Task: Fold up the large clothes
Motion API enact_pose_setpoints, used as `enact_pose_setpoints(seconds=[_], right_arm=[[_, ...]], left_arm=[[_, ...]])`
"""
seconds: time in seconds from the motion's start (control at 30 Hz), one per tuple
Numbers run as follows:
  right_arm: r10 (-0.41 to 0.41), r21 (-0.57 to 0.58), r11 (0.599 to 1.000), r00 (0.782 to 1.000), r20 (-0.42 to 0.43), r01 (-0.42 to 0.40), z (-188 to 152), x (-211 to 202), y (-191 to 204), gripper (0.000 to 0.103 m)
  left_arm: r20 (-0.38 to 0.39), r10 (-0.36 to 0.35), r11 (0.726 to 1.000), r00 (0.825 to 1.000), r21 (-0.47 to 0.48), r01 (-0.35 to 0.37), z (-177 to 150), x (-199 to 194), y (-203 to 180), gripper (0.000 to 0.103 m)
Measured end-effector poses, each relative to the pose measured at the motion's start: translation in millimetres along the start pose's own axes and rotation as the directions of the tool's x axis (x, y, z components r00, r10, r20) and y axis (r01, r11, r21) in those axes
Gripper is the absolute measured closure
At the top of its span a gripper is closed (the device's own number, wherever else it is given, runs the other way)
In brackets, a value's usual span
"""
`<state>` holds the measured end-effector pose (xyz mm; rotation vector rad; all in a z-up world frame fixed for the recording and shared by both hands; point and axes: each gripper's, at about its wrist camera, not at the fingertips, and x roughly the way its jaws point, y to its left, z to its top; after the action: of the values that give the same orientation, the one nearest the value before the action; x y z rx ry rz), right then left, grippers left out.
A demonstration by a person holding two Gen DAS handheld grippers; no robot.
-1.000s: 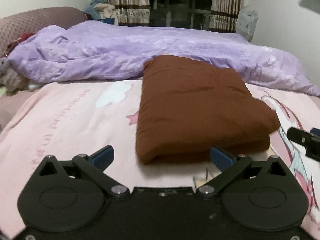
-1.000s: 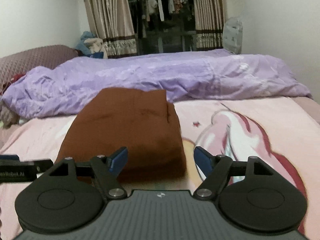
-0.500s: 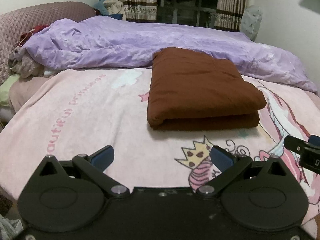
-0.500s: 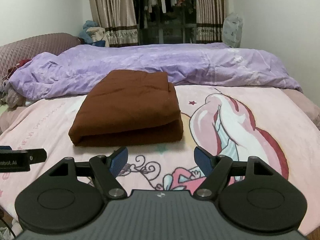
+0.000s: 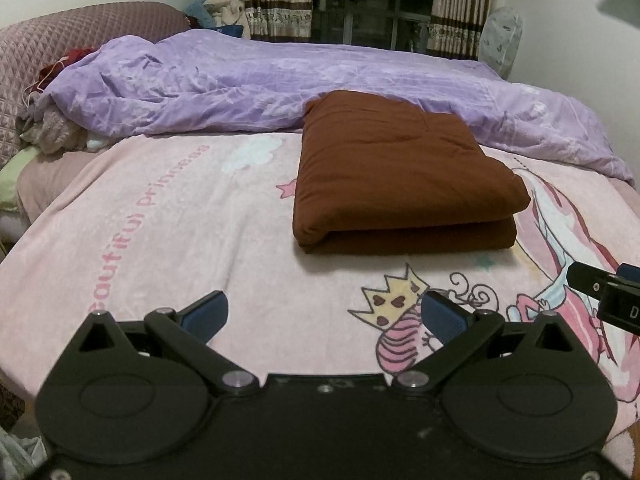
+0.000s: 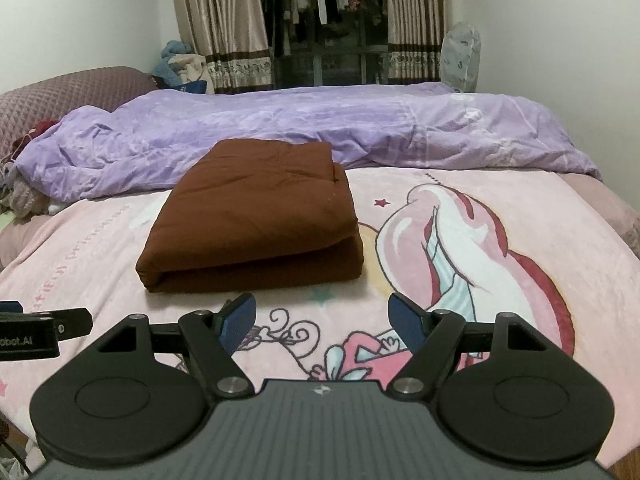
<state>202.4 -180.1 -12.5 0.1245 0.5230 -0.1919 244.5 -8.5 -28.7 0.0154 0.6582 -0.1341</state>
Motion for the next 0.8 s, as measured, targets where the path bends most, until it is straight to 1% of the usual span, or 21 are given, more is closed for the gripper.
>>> enact_pose_setpoints(seconds=[0.8], right_arm=[[-0.004,0.017,1.0,1.0,-0.015,0.005,-5.1,0.6,-6.7,0.015]], left_arm=[[-0.019,0.002,1.0,1.0,-0.009,-0.002,-0.8,0.8,3.3,0.0]])
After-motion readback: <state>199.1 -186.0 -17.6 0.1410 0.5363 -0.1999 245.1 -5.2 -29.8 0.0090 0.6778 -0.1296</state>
